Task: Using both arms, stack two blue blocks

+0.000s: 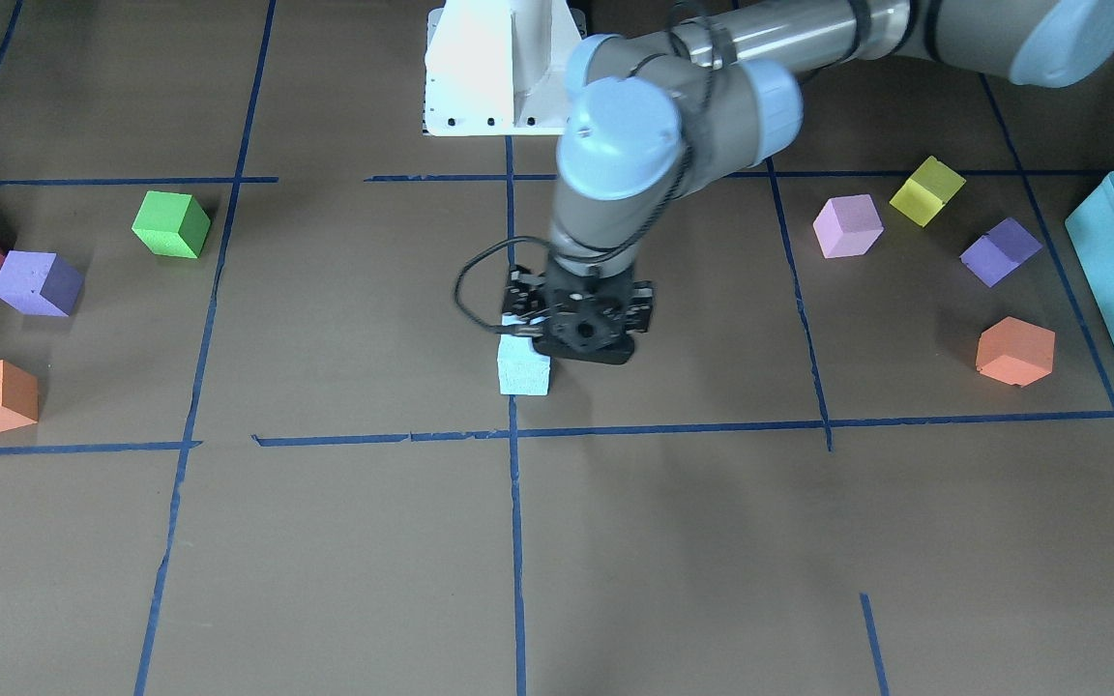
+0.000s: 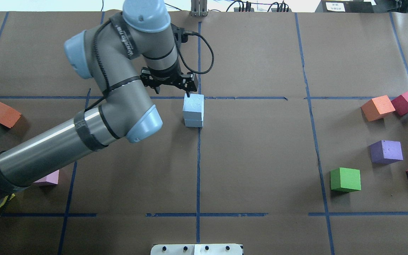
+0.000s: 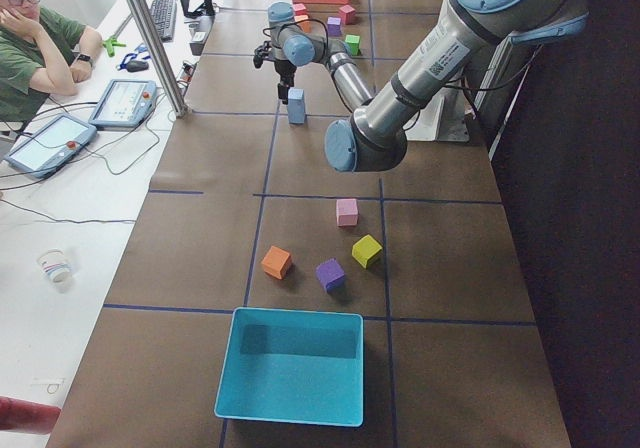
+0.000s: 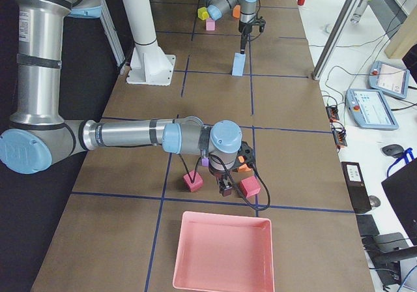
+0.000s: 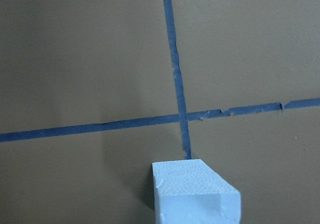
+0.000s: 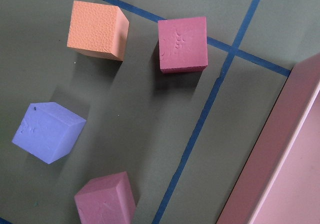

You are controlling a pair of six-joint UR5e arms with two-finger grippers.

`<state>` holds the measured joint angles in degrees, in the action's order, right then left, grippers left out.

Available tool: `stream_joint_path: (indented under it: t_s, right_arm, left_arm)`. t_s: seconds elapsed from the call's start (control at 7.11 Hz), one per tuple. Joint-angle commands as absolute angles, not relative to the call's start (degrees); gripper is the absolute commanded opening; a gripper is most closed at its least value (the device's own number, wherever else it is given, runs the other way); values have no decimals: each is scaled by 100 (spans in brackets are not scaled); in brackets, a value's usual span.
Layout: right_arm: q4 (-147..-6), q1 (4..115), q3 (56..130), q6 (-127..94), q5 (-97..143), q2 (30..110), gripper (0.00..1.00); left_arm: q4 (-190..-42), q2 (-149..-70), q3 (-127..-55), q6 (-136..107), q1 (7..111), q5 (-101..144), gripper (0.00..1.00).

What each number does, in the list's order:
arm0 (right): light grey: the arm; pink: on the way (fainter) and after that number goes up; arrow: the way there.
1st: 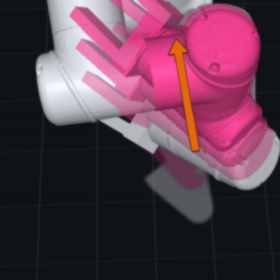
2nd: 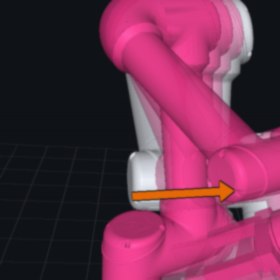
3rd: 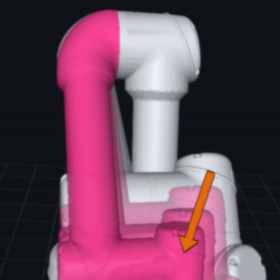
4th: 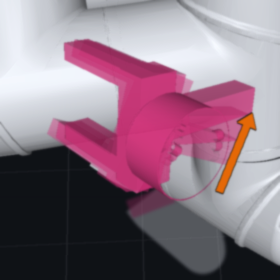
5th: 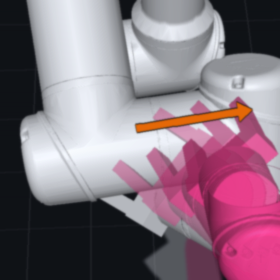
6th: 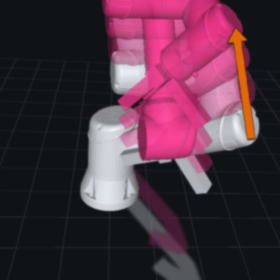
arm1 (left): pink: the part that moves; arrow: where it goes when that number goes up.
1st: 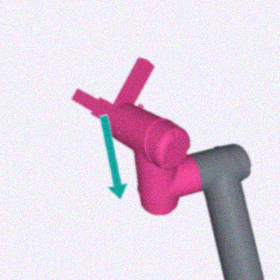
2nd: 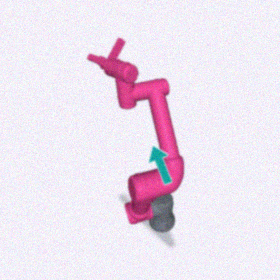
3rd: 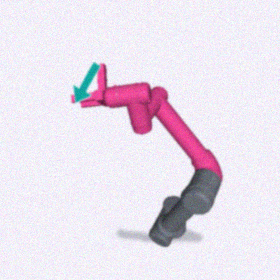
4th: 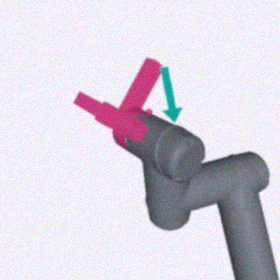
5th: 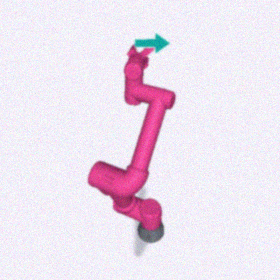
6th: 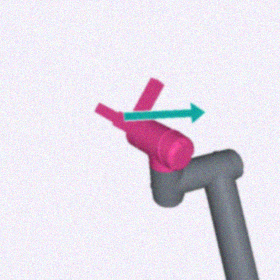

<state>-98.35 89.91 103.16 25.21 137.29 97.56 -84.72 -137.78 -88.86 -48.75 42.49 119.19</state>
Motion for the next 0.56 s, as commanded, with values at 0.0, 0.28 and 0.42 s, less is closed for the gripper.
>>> stream_joint_path:
  t_s: [0.0,0.28,0.42]
  right_arm:
    - [-9835,8991,10310,2522,13729,9756,99]
    - [-9835,8991,10301,2505,13720,9765,99]
    - [-9844,8991,10301,2487,13720,9765,100]
  left_arm:
    - [-8130,-12198,-10165,-2937,5110,12442,100]
    - [-8182,-10669,-10660,-1264,6295,12944,100]
    - [-8157,-10104,-10635,-604,7067,13460,100]
